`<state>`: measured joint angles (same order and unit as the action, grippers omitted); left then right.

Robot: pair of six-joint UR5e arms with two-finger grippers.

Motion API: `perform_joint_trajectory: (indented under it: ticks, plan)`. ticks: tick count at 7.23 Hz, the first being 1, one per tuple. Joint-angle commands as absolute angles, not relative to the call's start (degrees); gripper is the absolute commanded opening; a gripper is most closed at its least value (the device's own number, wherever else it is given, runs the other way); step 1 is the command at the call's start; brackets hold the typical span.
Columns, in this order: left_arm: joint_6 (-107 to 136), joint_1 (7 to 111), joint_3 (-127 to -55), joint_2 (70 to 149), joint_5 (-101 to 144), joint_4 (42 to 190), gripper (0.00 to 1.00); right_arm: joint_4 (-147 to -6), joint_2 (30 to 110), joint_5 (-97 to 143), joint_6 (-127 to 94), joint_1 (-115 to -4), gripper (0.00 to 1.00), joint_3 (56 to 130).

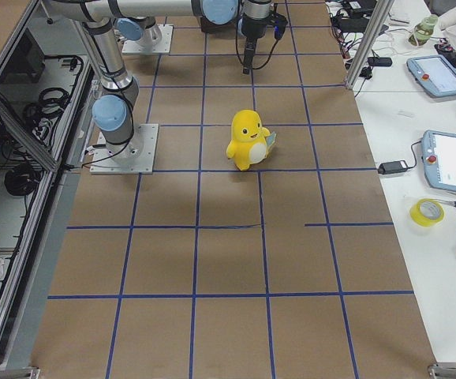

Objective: Pull drawer sideways
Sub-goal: 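Pull the handle with the left gripper, sliding the drawer out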

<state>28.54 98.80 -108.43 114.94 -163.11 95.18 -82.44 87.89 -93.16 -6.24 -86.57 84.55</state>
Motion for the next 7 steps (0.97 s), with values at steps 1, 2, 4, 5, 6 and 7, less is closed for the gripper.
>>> perform_joint_trajectory:
  ticks: [1,2,4,5,6,7]
  plan:
    - [28.4,99.5,-108.5,115.0,-163.0,95.1,0.06,-82.4,87.9,-93.2,-6.2,-86.6,1.00,84.6]
    - [28.0,99.8,-108.5,115.0,-163.1,95.1,0.06,-82.4,87.9,-93.2,-6.2,-86.5,1.00,84.6]
    - [27.8,100.9,-108.4,115.0,-163.0,94.9,0.06,-82.4,87.9,-93.2,-6.2,-86.6,1.00,84.6]
    - [27.7,101.2,-108.4,115.0,-163.0,94.8,0.06,-82.4,87.9,-93.2,-6.2,-86.6,1.00,84.6]
    - [27.7,101.4,-108.4,115.0,-163.0,94.7,0.06,-82.4,87.9,-93.2,-6.2,-86.5,1.00,84.6]
    - [27.6,102.2,-108.1,115.0,-163.0,94.6,0.06,-82.4,87.9,-93.2,-6.2,-86.6,1.00,84.6]
